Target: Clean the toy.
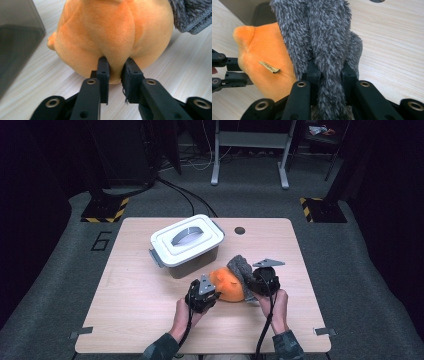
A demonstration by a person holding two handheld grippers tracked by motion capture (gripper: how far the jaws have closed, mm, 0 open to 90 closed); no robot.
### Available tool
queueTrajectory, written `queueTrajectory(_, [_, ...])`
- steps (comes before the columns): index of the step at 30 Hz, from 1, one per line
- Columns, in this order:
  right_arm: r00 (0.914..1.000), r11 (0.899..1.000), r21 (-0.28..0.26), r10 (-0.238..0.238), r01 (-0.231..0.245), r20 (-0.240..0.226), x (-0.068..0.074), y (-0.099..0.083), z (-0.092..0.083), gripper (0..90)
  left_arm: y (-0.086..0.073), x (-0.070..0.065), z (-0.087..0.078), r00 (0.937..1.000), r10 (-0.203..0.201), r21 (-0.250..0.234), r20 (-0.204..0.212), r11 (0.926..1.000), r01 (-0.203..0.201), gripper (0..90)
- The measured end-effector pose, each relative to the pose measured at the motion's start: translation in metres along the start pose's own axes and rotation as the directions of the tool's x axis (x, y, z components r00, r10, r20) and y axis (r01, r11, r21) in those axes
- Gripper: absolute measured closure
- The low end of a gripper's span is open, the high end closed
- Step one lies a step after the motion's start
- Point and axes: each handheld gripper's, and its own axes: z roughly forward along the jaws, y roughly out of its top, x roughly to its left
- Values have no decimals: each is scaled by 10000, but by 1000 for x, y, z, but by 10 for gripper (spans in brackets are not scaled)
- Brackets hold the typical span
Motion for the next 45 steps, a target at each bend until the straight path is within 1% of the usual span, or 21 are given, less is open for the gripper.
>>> queueTrajectory(5, [10000,9997,-256,-56,54,-66,1,-2,-10,747,2,3,-3,9975,-561,-37,427,9984,563,816])
queueTrajectory(6, [10000,9995,-299,-55,52,-83,2,-2,-12,747,3,3,-4,9960,-761,-95,462,9970,766,818])
queueTrajectory(8, [9998,9991,-389,-151,146,-102,5,-1,-16,747,4,3,-5,9954,-813,-100,507,9966,819,823])
queueTrajectory(10, [9994,9986,-497,-185,170,-293,9,0,-20,747,6,4,-6,9944,-900,-165,550,9957,910,826])
queueTrajectory(11, [9991,9982,-544,-279,261,-317,12,1,-21,747,6,3,-7,9926,-1048,-166,611,9942,1060,827])
queueTrajectory(12, [9988,9977,-594,-347,325,-350,15,1,-22,747,7,2,-7,9924,-1053,-225,629,9940,1069,827])
queueTrajectory(13, [9983,9973,-639,-388,359,-443,18,2,-23,747,8,2,-9,9934,-937,-225,665,9952,953,827])
queueTrajectory(18, [9945,9950,-750,-721,664,-763,30,6,-26,747,12,-2,-15,9897,-1090,-341,929,9931,1125,827])
queueTrajectory(19, [9941,9949,-720,-762,707,-774,33,7,-25,746,13,-2,-15,9916,-940,-327,887,9947,972,827])
queueTrajectory(23, [9928,9936,-479,-1046,1019,-584,37,8,-17,747,11,0,-12,9913,-1046,-148,805,9942,1061,825])
queueTrajectory(24, [9918,9924,-461,-1163,1139,-535,38,8,-15,747,10,1,-12,9922,-984,-106,766,9950,995,825])
queueTrajectory(25, [9923,9929,-418,-1131,1111,-503,38,8,-13,747,10,1,-11,9922,-1011,-64,736,9948,1018,825])
queueTrajectory(26, [9925,9930,-401,-1132,1114,-465,38,8,-11,747,10,2,-11,9927,-971,-59,710,9952,977,824])
queueTrajectory(29, [9922,9925,-393,-1175,1159,-419,37,8,-9,748,9,4,-10,9896,-1211,-48,774,9925,1219,823])
queueTrajectory(30, [9933,9934,-409,-1087,1072,-384,38,8,-9,747,8,5,-10,9894,-1216,-56,796,9925,1224,823])
queueTrajectory(32, [9922,9924,-340,-1198,1187,-341,36,8,-10,747,8,5,-10,9890,-1235,-50,809,9922,1243,822])
queueTrajectory(35, [9940,9940,-301,-1063,1055,-264,33,7,-10,747,8,6,-10,9888,-1256,-57,807,9920,1264,820])
queueTrajectory(37, [9947,9946,-265,-1011,1006,-186,29,6,-10,747,8,7,-10,9896,-1207,-31,783,9926,1213,819])
queueTrajectory(40, [9957,9956,-159,-921,921,47,23,4,-10,746,7,8,-10,9881,-1318,-56,791,9911,1327,818])
queueTrajectory(42, [9973,9973,-113,-727,728,60,17,2,-9,746,6,8,-9,9842,-1517,-55,913,9882,1529,816])
queueTrajectory(45, [9984,9986,2,-531,531,205,9,-2,-6,746,5,10,-10,9857,-1421,-25,905,9897,1429,815])
